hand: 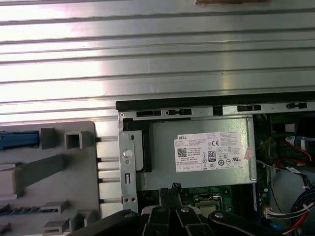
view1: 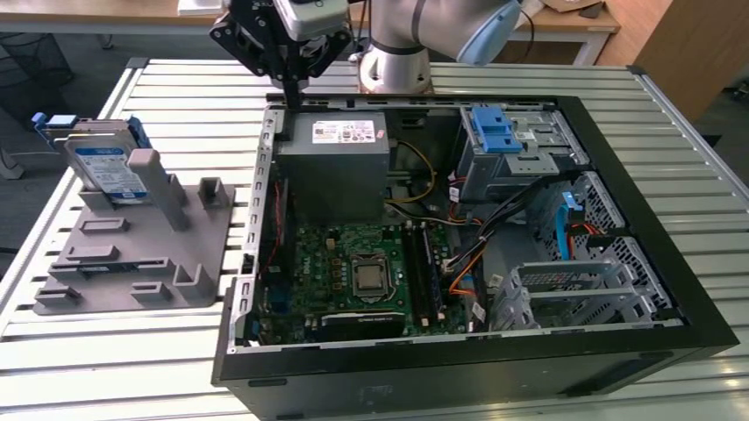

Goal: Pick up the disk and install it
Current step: 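Reach for the disk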

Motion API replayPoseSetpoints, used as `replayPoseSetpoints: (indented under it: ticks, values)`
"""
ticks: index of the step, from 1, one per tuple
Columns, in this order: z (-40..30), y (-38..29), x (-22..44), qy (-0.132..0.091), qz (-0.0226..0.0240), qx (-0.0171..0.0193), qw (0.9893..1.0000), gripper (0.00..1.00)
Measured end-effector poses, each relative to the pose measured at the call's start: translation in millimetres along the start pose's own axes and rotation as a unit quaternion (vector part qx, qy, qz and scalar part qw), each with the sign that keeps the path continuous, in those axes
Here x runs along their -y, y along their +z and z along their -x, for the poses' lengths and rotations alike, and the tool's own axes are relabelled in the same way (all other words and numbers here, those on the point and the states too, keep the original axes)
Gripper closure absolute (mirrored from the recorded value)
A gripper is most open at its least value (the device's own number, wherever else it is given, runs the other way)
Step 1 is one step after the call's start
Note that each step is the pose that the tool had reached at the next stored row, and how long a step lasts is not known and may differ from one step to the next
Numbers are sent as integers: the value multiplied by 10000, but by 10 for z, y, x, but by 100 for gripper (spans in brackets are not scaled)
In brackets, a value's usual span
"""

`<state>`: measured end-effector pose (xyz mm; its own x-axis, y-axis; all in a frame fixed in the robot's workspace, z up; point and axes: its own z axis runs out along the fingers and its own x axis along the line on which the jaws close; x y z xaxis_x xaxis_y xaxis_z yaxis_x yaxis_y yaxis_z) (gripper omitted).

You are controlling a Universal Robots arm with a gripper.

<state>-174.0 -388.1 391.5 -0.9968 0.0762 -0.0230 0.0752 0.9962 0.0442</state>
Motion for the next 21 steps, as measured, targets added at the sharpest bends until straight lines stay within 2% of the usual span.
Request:
replayPoseSetpoints:
  ticks: [21]
  values:
    - [-106, 10, 3, 0, 0, -9, 10000, 89]
